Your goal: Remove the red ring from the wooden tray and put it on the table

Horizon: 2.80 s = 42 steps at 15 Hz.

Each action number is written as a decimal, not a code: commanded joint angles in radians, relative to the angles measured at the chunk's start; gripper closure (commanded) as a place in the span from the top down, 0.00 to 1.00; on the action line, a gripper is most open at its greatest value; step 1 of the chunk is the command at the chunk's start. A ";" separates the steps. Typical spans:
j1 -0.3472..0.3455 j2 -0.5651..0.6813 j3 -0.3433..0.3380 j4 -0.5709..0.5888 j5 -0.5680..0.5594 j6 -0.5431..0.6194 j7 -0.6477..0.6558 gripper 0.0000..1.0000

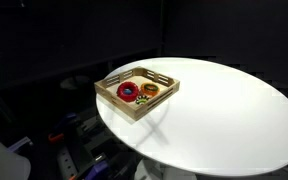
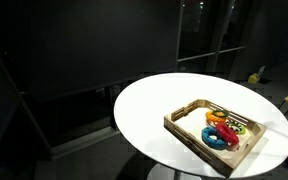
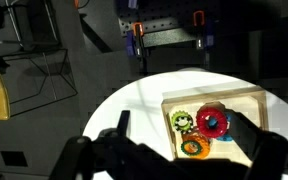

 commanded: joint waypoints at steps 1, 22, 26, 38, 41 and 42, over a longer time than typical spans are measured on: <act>0.018 0.005 -0.011 0.002 -0.007 -0.002 0.011 1.00; 0.028 0.299 -0.041 -0.028 0.073 0.387 0.070 1.00; 0.033 0.300 -0.041 -0.027 0.074 0.387 0.069 1.00; 0.018 0.411 -0.078 -0.039 0.067 0.484 0.100 1.00; 0.018 0.455 -0.092 -0.047 0.072 0.552 0.103 1.00; 0.019 0.471 -0.092 -0.051 0.070 0.577 0.109 1.00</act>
